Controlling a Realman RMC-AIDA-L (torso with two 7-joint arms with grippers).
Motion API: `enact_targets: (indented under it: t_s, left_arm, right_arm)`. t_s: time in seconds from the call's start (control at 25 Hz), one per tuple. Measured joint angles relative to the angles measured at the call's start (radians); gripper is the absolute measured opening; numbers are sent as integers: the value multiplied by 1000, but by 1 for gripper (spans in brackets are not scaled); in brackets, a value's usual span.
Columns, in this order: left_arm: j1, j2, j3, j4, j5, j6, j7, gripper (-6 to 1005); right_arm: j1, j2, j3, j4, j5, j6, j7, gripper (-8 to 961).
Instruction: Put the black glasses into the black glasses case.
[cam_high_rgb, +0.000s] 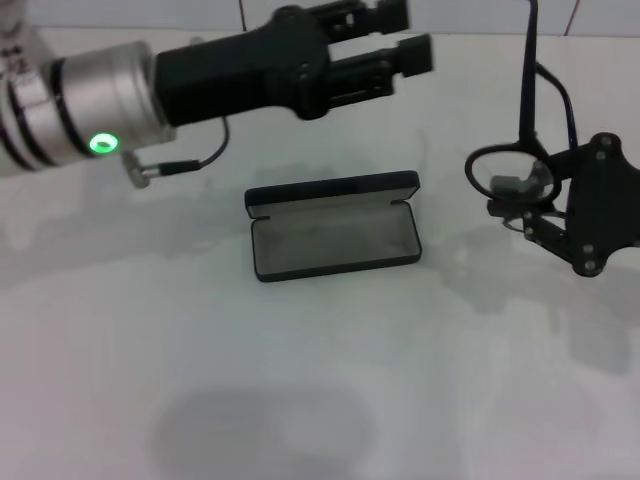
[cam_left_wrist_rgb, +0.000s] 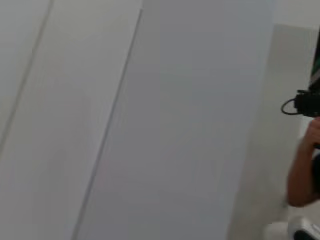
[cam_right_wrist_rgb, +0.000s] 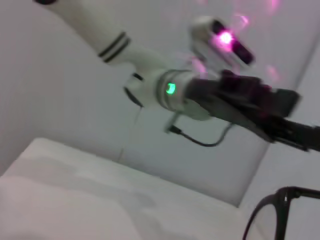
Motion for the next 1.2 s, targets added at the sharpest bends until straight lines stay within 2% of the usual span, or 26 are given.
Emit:
enact_targets:
  t_s: [0.28, 0.6, 0.96, 1.2]
  left_arm:
    - [-96, -1, -5, 1, 72, -5, -134, 630]
    - [-178, -11, -5, 8, 180, -6, -268, 630]
    - [-203, -30, -5, 1, 301, -11, -365, 630]
    - [-204, -34, -3, 7, 338, -11, -400, 630]
  right_arm:
    - [37, 2, -2, 64, 4, 5, -127, 115]
    - [46, 4, -15, 70, 3, 7, -203, 116]
    - [49, 6, -37, 71, 11, 7, -248, 118]
    - [48, 6, -43, 71, 12, 6, -255, 118]
